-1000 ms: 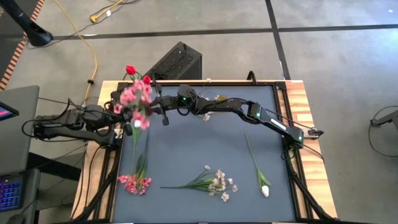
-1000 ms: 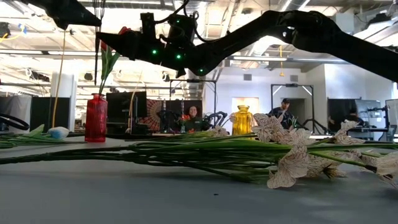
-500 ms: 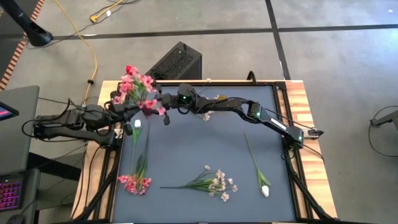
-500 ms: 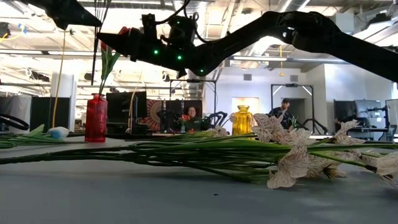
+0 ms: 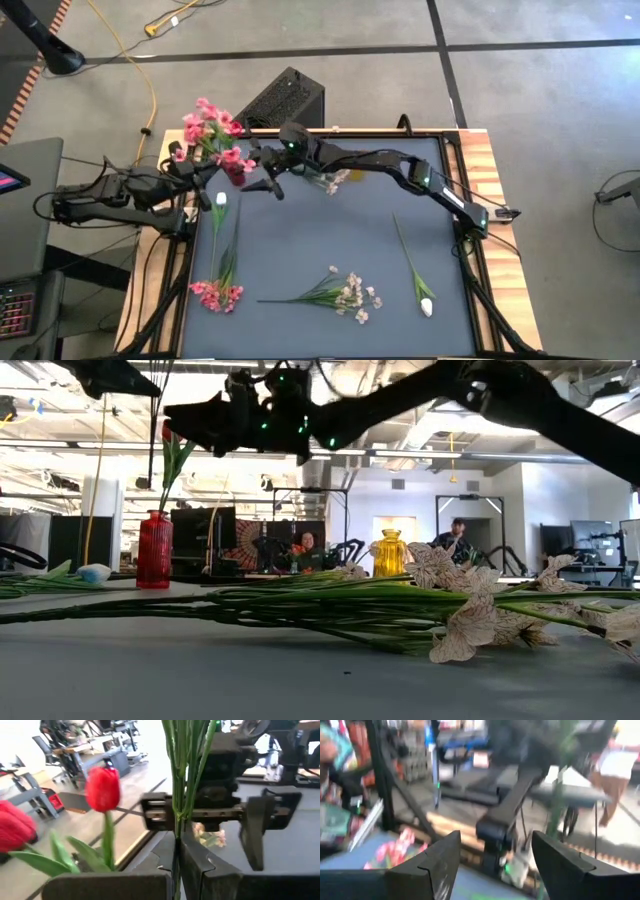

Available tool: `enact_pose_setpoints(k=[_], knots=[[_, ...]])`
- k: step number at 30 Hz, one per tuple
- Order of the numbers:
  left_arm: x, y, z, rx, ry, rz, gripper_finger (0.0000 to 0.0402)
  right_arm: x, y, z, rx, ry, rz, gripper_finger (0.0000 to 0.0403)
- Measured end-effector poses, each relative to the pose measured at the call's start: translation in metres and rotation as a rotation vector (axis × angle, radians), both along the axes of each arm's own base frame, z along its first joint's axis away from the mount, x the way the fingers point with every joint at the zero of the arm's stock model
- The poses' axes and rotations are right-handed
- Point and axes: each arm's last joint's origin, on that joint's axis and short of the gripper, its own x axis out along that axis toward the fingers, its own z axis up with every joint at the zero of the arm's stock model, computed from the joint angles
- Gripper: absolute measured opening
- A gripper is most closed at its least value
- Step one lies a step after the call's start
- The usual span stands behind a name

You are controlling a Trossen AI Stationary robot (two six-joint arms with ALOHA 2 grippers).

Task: Sort flowers into vase by color
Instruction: Put the top pink flowers into the red vase

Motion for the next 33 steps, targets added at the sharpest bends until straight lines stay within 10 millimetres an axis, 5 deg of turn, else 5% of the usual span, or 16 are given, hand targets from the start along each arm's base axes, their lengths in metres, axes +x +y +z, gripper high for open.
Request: enact_pose_setpoints(k=[8,17,33], knots=[[-0.005,0.004,0.001,0.081,0.054,0.141,0.0000,-0.039,-0.022,0.028,-0.088,0.267,-0.054,0.0270],[0.002,0.006,-0.003,0.156,0.051,0.190,0.0000,-0.055,-0.053,0.021,-0.045,0.371,-0.105,0.0269],[0.001,0.016,-0.006,0.136,0.033,0.208,0.0000,-0.052,-0.041,0.017,-0.062,0.383,-0.049,0.0269]])
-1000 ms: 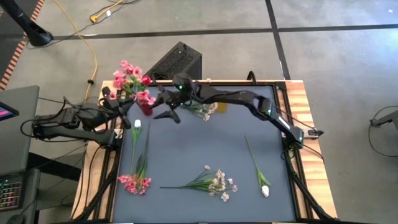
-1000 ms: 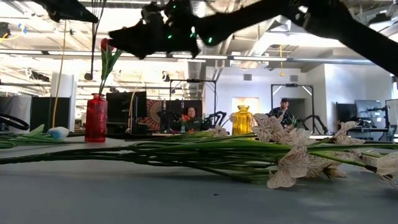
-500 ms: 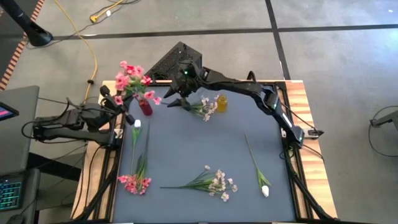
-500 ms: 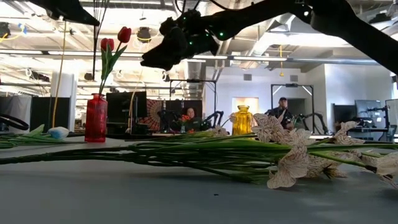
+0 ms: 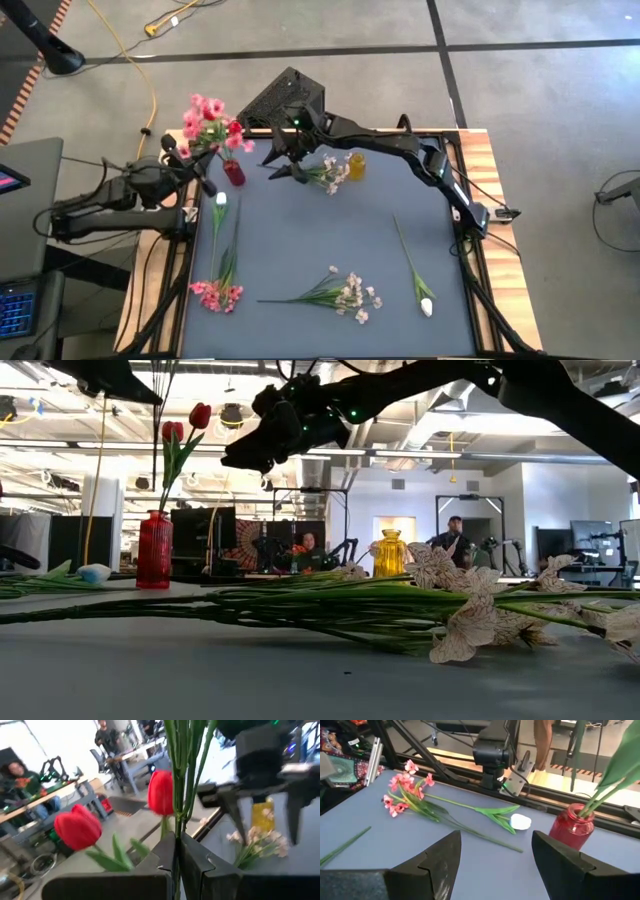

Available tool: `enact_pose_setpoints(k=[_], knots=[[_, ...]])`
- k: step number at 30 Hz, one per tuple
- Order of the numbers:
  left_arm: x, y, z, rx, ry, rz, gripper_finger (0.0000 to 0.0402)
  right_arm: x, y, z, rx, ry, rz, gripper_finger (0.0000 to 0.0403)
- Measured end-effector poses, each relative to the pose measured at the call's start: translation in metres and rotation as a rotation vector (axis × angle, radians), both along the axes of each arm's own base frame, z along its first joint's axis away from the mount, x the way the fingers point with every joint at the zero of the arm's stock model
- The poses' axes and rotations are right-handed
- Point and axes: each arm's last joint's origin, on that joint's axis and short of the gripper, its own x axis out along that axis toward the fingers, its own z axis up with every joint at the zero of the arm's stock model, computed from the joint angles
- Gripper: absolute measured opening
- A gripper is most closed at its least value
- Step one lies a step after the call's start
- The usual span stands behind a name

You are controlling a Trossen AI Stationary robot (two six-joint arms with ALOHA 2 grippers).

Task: Sort flowers into vase by color
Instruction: Put the top pink flowers into the red vase

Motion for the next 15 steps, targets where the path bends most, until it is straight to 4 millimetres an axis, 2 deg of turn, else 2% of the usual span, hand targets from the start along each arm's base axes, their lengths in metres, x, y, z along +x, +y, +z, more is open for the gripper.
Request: enact_pose_setpoints(k=[8,15], knots=[[0.008,0.009,-0.017,-0.018,0.037,0.009,0.0000,0.000,0.001,0.000,-0.001,-0.002,0.002,0.0269],[0.007,0.012,-0.015,-0.003,0.027,0.009,0.0000,0.000,0.001,0.000,-0.001,0.000,0.003,0.0269]])
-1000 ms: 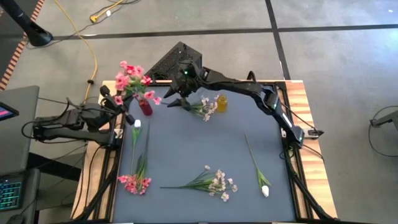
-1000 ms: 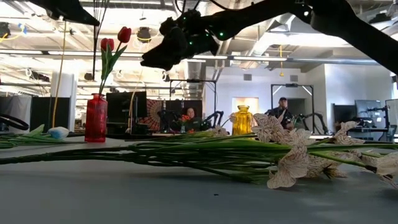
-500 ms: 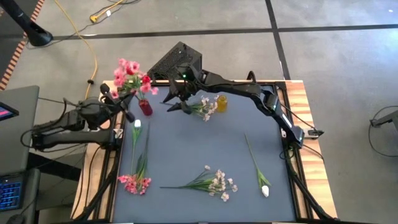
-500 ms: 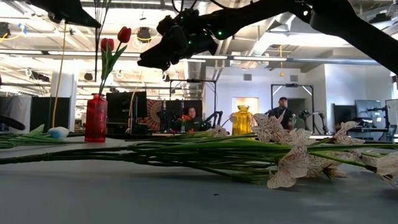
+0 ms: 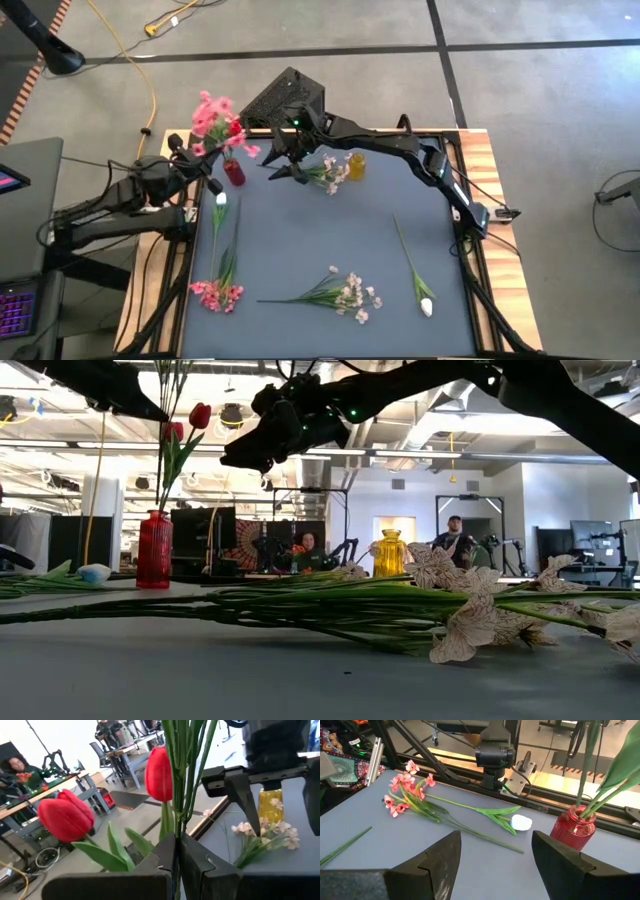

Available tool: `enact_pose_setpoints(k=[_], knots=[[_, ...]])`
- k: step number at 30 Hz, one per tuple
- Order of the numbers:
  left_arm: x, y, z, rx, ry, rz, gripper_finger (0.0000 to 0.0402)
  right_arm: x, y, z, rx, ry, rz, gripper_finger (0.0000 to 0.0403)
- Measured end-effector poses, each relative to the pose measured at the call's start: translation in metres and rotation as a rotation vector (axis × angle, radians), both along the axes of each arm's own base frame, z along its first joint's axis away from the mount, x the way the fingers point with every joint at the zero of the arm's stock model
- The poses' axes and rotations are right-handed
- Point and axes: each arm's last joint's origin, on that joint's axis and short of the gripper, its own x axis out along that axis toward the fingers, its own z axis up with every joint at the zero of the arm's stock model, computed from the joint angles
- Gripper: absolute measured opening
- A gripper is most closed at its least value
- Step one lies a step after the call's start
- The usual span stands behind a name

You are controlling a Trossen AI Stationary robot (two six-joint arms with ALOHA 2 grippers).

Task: Sort flowers into vase by color
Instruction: Put the top pink flowers into the red vase

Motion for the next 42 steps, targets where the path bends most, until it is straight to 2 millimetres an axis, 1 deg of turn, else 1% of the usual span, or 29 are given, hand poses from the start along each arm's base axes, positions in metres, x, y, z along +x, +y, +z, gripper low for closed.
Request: enact_pose_setpoints(k=[7,14,18,24,30,42], knots=[[-0.001,0.003,-0.001,0.002,0.010,0.006,0.0000,0.000,0.000,0.000,-0.001,0.000,0.000,0.0269],[0.004,0.009,-0.020,-0.024,0.019,0.030,0.0000,0.000,0.000,-0.001,0.003,0.009,0.000,0.0269],[0.004,0.011,-0.023,-0.055,-0.010,0.031,0.0000,-0.002,0.001,-0.003,0.007,0.033,0.004,0.0269],[0.004,0.016,-0.034,-0.121,-0.035,0.101,0.0000,-0.003,0.001,-0.005,0.004,0.053,0.010,0.0269],[0.004,0.019,-0.049,-0.173,-0.035,0.161,0.0000,-0.005,-0.003,-0.006,0.008,0.062,0.000,0.0269],[0.002,0.022,-0.059,-0.277,-0.027,0.229,0.0000,-0.005,-0.003,-0.007,0.008,0.065,0.001,0.0269]])
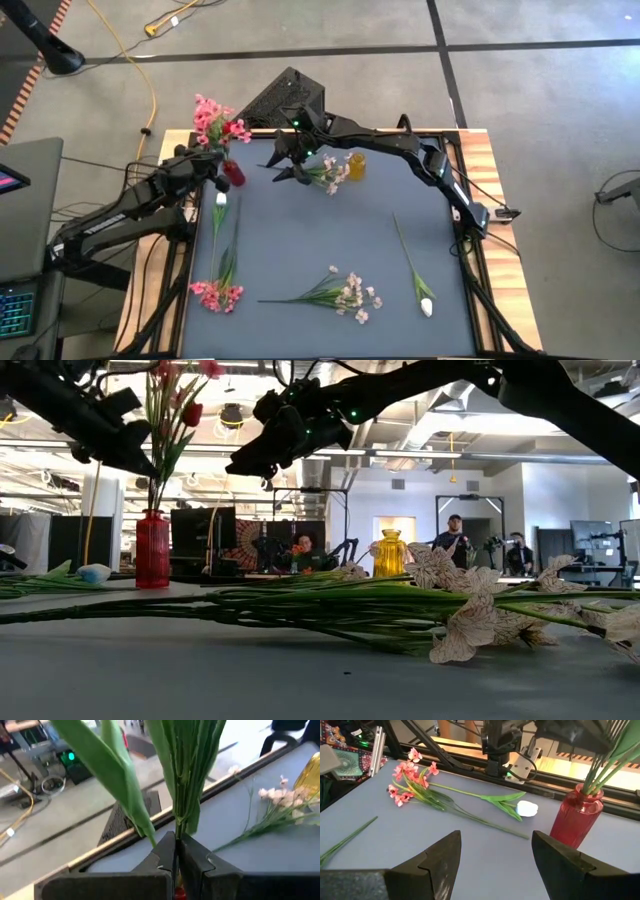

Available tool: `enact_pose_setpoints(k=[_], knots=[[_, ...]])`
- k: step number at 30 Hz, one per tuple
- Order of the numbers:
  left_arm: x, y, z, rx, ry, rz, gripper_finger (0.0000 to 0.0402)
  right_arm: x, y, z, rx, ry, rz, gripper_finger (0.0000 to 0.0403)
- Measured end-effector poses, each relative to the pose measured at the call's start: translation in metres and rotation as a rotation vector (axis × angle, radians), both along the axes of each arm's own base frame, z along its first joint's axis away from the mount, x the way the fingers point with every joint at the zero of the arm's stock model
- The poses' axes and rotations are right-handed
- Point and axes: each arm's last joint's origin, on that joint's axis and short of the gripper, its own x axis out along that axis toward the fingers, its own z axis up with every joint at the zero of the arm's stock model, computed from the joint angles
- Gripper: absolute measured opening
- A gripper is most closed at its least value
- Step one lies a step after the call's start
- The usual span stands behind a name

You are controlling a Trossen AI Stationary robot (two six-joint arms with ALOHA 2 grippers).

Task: Sort flowers into vase by color
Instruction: Put the top pink flowers into the red vase

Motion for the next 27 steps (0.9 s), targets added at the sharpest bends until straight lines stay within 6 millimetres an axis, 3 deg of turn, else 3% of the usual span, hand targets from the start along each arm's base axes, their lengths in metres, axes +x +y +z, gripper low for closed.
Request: enact_pose_setpoints(k=[13,27], knots=[[0.020,0.012,-0.018,-0.127,0.099,0.024,0.0000,-0.006,-0.007,0.000,0.027,0.038,-0.025,0.0269],[0.021,0.012,-0.019,-0.137,0.106,0.030,0.0017,-0.009,-0.011,0.000,0.031,0.051,-0.037,0.0269]])
